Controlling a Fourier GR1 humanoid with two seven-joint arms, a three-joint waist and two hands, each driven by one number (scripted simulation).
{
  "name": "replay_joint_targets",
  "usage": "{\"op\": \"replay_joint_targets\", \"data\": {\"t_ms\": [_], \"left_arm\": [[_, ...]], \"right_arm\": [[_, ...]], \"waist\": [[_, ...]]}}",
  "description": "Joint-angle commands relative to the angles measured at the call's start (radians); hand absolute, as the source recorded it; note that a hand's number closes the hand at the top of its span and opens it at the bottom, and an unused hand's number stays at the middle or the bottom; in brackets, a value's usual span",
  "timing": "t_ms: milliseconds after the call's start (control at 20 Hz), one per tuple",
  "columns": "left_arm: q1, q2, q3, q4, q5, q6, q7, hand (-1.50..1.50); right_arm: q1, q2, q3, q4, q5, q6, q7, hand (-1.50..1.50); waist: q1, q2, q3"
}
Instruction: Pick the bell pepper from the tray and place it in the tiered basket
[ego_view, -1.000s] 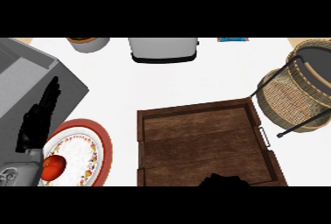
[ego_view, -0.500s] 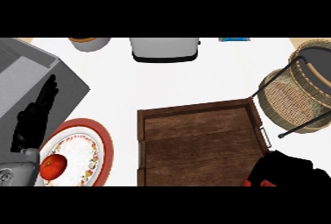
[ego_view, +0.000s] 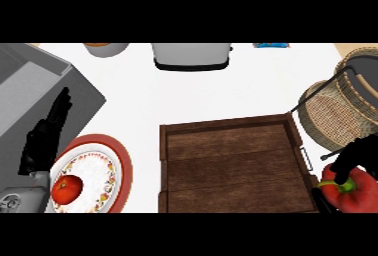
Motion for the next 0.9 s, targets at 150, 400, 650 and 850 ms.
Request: {"op": "replay_joint_targets", "data": {"t_ms": [150,400,650,850], "left_arm": [[-0.037,0.021,0.042,0.062,0.007,-0.043,-0.039,0.0],[-0.024,-0.029,-0.005,0.017,-0.031,-0.016,0.001,0.0],[-0.034,-0.016,0.001,0.001,-0.031,-0.039,0.012,0.0],[-0.046,-0.034,0.014,0.027,-0.038,-0.039,-0.009,0.0]], "right_arm": [[-0.151,-0.066,-0.286,0.111,-0.353,0.175,-0.101,1.5],[-0.21,-0.102,-0.27,0.325,-0.078,0.126,-0.231,1.5],[-0.258,-0.146,-0.304,0.5,0.057,0.076,-0.316,1.5],[-0.433,-0.166,-0.306,0.699,0.049,0.12,-0.382,1.5]], "waist": [[0.014,0.004,0.0],[0.026,0.006,0.0],[0.029,0.007,0.001],[0.029,0.006,0.0]]}}
